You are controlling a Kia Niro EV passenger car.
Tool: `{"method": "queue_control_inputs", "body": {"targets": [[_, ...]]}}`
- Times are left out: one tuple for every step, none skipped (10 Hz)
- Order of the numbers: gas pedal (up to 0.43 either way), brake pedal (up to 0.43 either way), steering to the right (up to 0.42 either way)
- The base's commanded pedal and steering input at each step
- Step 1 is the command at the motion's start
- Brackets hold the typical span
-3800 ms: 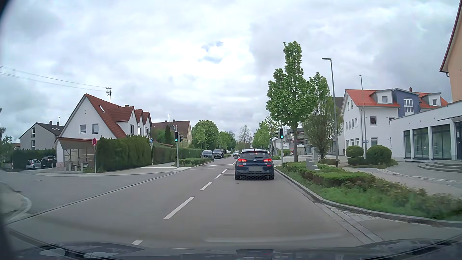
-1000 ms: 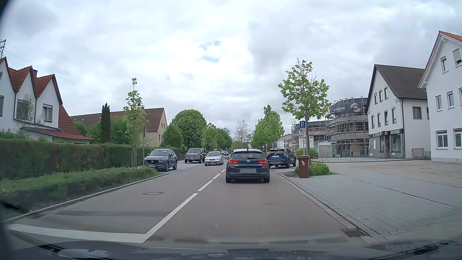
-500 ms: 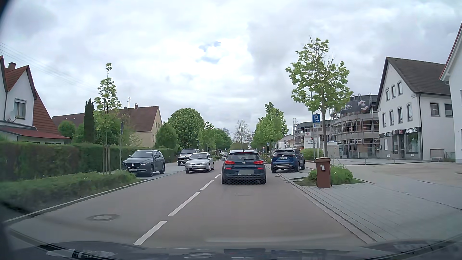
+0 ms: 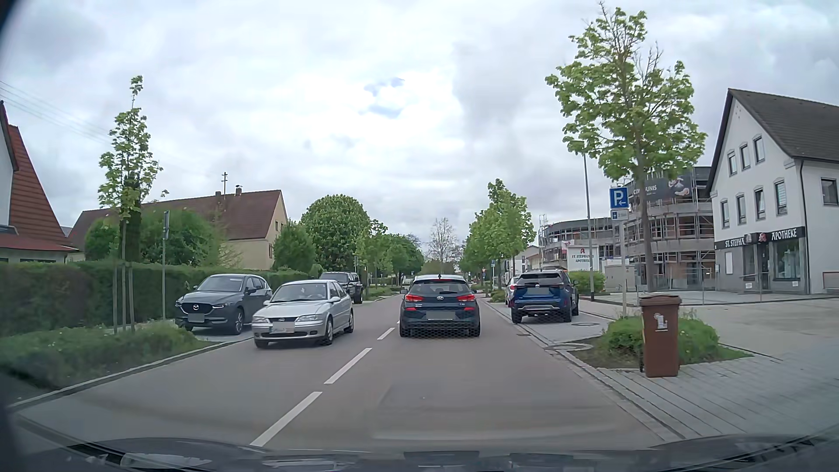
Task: Follow the waypoints while adhering to traffic rules and regulations
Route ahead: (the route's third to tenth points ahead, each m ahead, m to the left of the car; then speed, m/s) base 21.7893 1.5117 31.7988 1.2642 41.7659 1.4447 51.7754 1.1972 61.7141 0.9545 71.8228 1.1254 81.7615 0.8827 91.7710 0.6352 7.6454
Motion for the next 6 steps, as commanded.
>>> {"method": "queue_control_inputs", "body": {"targets": [[0.228, 0.012, -0.023], [0.228, 0.006, -0.029], [0.228, 0.006, -0.034], [0.240, 0.006, -0.037], [0.248, 0.006, -0.035], [0.248, 0.012, -0.030]]}}
